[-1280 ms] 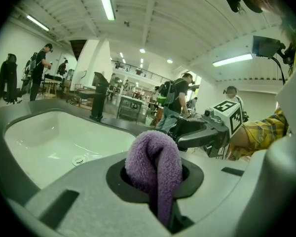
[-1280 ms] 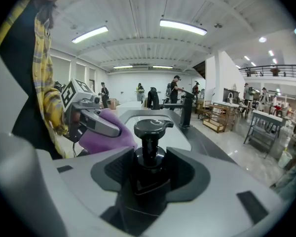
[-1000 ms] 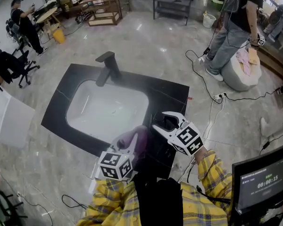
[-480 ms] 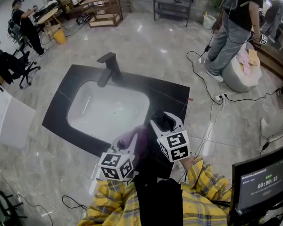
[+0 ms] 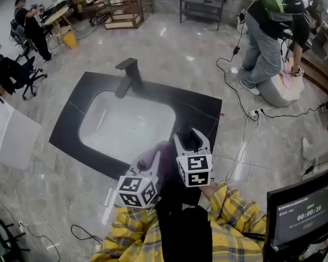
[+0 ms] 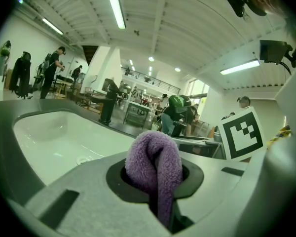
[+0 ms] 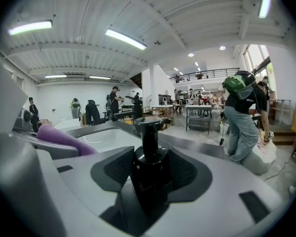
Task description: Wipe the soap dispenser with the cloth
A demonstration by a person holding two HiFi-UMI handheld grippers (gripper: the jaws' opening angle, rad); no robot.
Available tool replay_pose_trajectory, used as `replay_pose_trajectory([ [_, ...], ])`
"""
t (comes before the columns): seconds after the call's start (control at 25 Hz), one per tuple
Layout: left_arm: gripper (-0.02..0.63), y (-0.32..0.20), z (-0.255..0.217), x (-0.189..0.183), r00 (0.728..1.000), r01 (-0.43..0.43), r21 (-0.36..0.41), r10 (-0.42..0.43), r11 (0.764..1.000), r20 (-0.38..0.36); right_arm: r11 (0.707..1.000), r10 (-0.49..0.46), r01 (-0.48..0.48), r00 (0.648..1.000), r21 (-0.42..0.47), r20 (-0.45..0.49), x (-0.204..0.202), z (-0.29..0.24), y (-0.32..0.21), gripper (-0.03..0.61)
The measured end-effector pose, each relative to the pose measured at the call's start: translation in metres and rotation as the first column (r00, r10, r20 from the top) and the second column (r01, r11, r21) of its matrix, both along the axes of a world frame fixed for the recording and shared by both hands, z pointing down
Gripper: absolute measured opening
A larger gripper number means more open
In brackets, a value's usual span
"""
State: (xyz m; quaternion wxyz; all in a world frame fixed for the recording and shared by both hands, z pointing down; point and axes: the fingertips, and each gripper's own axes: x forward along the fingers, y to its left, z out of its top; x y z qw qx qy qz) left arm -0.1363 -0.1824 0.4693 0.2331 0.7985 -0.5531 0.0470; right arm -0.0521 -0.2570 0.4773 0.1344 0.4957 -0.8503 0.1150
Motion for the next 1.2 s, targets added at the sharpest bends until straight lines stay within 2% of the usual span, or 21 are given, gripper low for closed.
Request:
replay_pose_trajectory([
  [0.2, 0.043, -0.011, 0.005, -0.001, 0.999, 0.037, 0.000, -0.037, 0.999, -0.029, 0.999, -0.036, 0.038, 0.998, -0.033, 0.058, 0.002, 0.003, 0.000, 0.222],
  [0.44, 0.043, -0.022, 0.002, -0.005, 0.993, 0.107, 0.037, -0.105, 0.994, -0.055, 0.997, -0.030, 0.022, 0.992, 0.069, 0.125, 0.018, -0.015, 0.007, 0.227],
  [0.6, 0.043, -0.031, -0.001, -0.001, 0.990, 0.128, 0.066, -0.124, 0.990, -0.067, 0.996, -0.006, -0.008, 0.987, 0.089, 0.161, 0.034, -0.020, 0.008, 0.227],
  [1.04, 0.043, -0.034, 0.001, 0.027, 0.996, 0.073, 0.097, -0.068, 0.993, -0.061, 0.995, 0.048, -0.064, 0.982, 0.083, 0.181, 0.065, -0.022, 0.020, 0.225],
  [1.2, 0.043, -0.032, 0.003, 0.041, 1.000, 0.005, 0.123, -0.006, 0.992, 0.009, 0.995, 0.048, -0.064, 0.981, 0.080, 0.186, 0.068, -0.019, 0.021, 0.225],
])
